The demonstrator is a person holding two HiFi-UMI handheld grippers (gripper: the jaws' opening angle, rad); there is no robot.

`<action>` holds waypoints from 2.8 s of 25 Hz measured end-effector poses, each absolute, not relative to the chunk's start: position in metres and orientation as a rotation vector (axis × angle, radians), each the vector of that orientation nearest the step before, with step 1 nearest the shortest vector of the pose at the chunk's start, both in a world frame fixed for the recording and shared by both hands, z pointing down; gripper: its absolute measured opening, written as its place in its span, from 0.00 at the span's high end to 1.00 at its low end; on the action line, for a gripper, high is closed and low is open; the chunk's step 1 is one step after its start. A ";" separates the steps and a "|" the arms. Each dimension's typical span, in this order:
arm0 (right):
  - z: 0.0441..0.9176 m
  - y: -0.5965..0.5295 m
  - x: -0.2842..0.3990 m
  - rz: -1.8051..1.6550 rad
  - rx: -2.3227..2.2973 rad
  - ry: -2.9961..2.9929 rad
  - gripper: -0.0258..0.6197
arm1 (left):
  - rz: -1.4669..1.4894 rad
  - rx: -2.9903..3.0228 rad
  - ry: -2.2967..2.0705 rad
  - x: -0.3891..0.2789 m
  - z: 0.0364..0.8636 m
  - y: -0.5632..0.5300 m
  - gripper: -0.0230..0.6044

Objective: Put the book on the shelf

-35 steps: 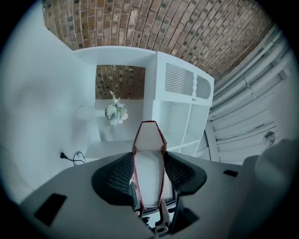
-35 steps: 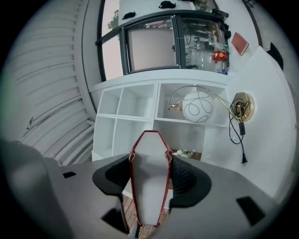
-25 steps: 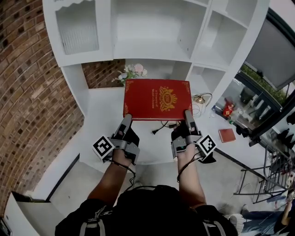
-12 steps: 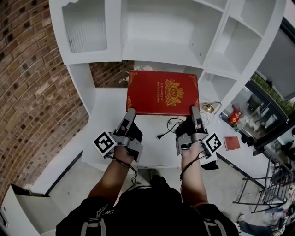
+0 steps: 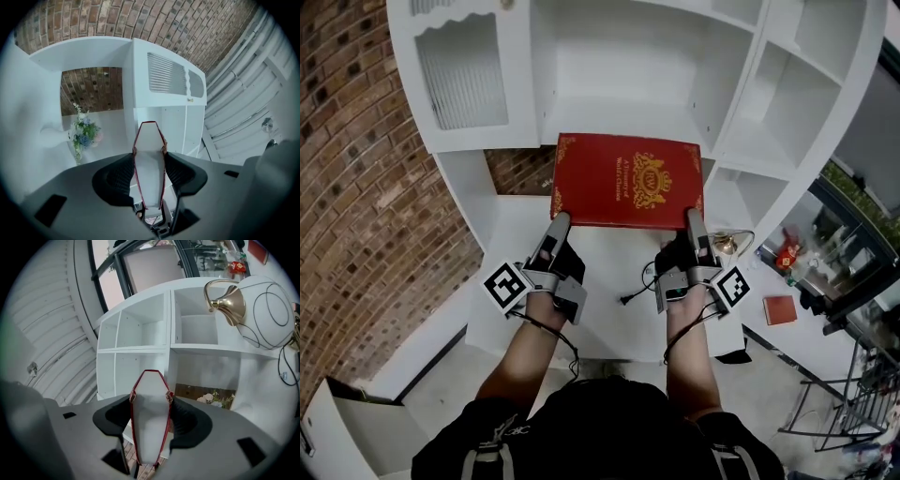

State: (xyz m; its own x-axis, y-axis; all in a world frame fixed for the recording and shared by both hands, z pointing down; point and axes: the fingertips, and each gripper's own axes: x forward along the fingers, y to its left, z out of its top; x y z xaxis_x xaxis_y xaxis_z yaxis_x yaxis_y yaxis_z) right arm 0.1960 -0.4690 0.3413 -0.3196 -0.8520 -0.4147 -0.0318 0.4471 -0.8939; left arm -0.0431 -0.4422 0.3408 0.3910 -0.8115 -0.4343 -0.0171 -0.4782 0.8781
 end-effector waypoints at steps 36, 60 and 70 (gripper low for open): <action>0.269 -0.611 0.213 -0.379 -1.366 1.974 0.50 | -0.995 2.157 -1.437 -0.057 0.291 -0.586 0.47; 0.227 -0.631 0.198 0.174 -1.751 2.178 0.65 | -0.377 2.569 -2.095 -0.037 0.233 -0.608 0.68; 0.226 -0.661 0.199 0.081 -1.851 2.235 0.65 | -0.356 2.529 -2.096 -0.035 0.231 -0.636 0.68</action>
